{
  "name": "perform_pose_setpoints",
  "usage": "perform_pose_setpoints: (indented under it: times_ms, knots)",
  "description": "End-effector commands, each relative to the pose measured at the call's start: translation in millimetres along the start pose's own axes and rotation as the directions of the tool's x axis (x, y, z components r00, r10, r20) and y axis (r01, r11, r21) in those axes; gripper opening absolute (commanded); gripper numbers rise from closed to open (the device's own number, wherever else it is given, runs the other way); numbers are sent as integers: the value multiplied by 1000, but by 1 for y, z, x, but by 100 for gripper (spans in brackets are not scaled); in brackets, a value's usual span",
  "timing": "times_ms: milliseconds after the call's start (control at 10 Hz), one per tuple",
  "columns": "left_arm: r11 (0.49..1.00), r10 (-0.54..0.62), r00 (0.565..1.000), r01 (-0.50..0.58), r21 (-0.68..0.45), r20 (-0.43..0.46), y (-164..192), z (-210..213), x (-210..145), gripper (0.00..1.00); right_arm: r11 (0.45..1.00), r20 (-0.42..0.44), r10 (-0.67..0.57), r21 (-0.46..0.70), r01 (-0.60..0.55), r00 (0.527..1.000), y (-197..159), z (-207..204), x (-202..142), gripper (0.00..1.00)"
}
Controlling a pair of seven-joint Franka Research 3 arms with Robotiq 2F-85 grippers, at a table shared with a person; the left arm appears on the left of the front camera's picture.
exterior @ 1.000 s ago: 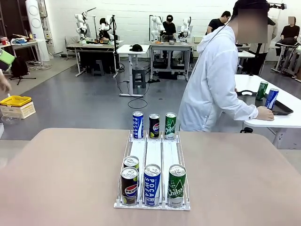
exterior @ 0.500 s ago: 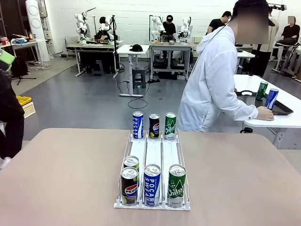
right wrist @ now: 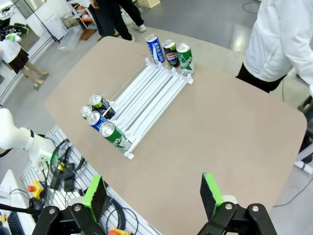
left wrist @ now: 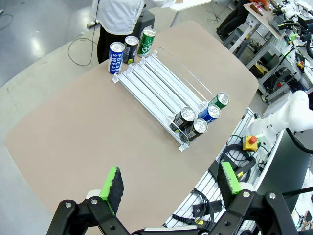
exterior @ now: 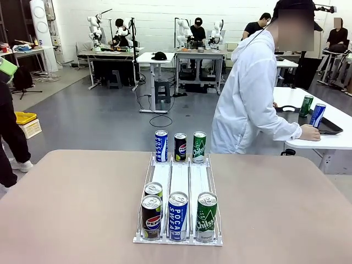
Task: Retrieve and hand over the desired beverage to the person.
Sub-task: Place the picked can on the Handle tray extended by the person.
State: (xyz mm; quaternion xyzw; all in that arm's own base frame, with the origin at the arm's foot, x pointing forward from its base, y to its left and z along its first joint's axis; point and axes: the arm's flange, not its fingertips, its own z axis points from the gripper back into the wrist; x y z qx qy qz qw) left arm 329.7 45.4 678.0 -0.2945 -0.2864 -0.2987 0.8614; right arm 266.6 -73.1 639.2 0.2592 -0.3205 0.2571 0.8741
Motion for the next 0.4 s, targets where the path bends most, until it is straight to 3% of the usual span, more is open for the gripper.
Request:
perform_pose_setpoints:
  times_ms: [0, 300]
  knots:
    - [1000, -14, 1000, 14, -4, 5, 0, 0, -1, 100, 1000, -13, 21, 7, -21, 1000, 0, 0, -2, 100]
    - [1000, -14, 1000, 14, -4, 5, 0, 0, -1, 100, 1000, -13, 21, 7, -21, 1000, 0, 0, -2, 100]
